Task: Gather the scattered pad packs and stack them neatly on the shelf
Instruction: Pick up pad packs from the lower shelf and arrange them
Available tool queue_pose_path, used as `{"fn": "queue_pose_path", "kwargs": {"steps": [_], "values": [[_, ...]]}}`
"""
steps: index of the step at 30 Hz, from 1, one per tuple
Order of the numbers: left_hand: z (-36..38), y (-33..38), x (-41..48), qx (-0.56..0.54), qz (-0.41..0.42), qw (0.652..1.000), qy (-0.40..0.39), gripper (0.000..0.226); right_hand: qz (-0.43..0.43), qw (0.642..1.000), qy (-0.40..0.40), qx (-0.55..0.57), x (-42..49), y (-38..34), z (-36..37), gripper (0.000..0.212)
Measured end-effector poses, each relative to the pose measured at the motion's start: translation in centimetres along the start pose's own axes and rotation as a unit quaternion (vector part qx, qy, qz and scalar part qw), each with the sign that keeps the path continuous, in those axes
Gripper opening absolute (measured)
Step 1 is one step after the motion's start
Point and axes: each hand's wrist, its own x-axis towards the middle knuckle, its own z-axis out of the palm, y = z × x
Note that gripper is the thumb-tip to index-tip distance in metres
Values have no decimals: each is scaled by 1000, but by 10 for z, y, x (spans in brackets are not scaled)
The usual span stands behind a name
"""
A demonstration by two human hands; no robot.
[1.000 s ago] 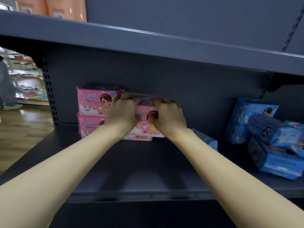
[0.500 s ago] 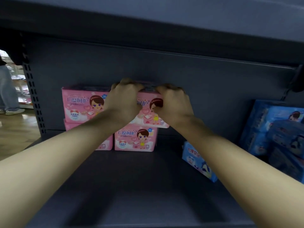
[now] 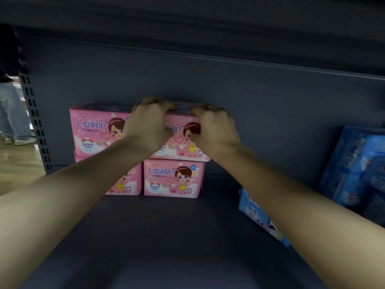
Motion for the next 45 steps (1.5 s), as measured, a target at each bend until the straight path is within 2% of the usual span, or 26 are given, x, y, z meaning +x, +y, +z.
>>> {"fn": "queue_pose_path", "kwargs": {"steps": [11, 21, 29, 40, 45], "values": [[17, -14, 6, 22, 1, 1000, -18, 55, 2, 1000, -12, -6, 11, 5, 21, 48], [20, -15, 10, 40, 8, 998, -38, 51, -4, 1000, -20, -12, 17, 6, 33, 44], [22, -8, 6, 127, 28, 990, -56, 62, -26, 999, -47, -7, 20, 6, 32, 54], [32, -8, -2, 174, 42, 984, -3, 61, 17, 997, -61, -34, 17, -6, 30, 53], [25, -7, -19, 209, 120, 970, 36, 77, 29, 998, -47, -35, -6, -9, 15, 62]]}}
